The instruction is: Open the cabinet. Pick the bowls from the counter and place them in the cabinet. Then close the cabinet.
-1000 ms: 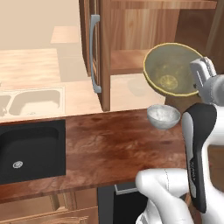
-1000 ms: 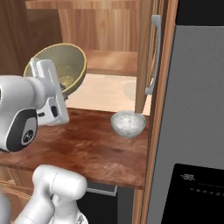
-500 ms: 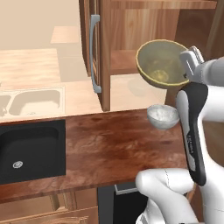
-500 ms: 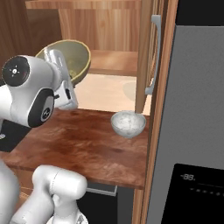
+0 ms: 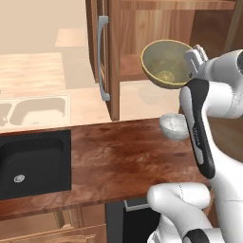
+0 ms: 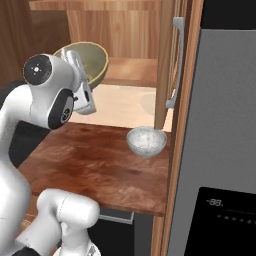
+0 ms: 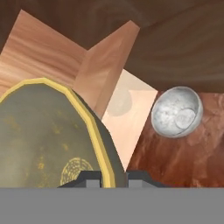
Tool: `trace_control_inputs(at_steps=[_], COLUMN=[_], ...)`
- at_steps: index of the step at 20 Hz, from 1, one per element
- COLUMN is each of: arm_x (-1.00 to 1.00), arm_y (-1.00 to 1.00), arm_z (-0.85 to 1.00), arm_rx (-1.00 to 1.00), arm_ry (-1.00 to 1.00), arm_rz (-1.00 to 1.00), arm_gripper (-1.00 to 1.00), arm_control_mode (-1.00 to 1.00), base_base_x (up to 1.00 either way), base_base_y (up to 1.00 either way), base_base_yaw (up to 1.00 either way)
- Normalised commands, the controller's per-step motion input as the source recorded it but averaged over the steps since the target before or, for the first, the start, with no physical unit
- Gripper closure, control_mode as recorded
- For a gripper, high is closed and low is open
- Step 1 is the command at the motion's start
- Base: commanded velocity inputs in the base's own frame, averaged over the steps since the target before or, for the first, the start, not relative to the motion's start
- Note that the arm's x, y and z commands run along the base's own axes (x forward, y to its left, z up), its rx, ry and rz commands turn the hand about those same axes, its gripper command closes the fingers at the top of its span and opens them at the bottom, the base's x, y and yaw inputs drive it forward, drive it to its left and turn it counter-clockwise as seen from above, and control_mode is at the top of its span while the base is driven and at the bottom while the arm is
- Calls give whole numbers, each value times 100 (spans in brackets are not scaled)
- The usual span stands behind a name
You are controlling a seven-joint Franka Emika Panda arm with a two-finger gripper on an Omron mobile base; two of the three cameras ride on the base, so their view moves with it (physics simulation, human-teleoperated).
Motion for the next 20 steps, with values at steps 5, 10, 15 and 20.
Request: trace_control_inputs(at_steps=[5,10,15,20], arm_x=[70,72,74,71], arm_y=[10,20,24,19], arm_z=[0,0,0,0], arm_rx=[0,0,0,3], arm_ry=[0,0,0,0], arm_rz=[0,0,1,4], arm_gripper=[100,100,100,100], arm_control_mode=[-100,-100,-100,-100], base_base_x=[0,0,0,0], base_base_y=[0,0,0,0], base_base_yaw=[0,0,0,0])
